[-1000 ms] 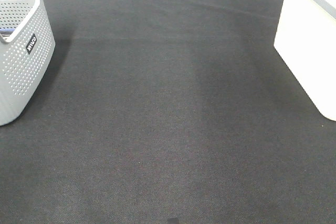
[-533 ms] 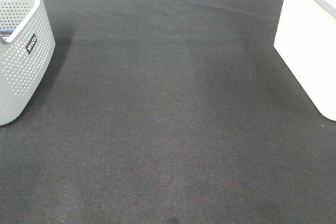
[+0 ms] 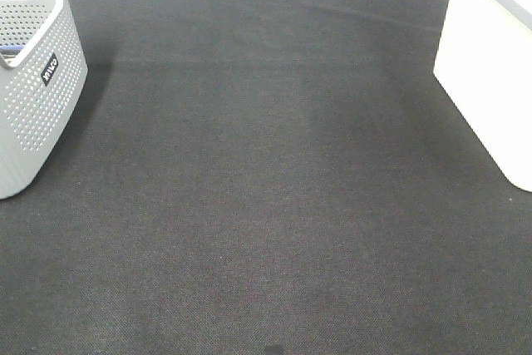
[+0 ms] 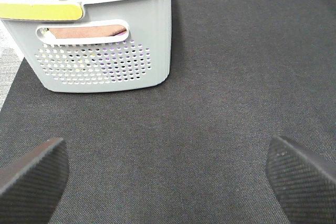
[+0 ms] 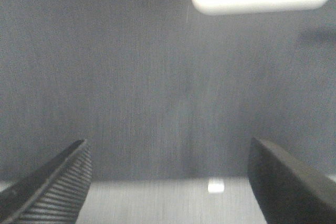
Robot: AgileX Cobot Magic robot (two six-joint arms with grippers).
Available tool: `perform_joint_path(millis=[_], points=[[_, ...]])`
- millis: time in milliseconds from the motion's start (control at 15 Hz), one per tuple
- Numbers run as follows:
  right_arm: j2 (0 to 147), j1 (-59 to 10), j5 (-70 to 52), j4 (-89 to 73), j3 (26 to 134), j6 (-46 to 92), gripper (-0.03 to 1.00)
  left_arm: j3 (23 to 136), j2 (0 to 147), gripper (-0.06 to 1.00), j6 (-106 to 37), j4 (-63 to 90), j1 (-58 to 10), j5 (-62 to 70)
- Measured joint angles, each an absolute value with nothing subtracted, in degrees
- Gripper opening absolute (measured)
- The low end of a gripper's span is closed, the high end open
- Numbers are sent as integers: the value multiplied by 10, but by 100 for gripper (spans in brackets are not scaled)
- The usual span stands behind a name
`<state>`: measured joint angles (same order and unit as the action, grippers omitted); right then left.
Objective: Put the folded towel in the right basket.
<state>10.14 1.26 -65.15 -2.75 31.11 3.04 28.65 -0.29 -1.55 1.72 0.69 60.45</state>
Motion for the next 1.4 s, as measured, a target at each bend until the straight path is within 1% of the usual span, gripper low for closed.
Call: perform_joint_path(millis=[200, 267, 1400], points=[[15, 13, -623, -27, 291, 29, 77, 286, -3, 97, -15, 17, 7, 604], [9, 13, -619, -27, 289, 29, 77, 286, -3, 97, -15, 17, 7, 604], [-3, 13, -611, -26, 288, 28, 77, 286, -3, 97, -15, 17, 7, 604]])
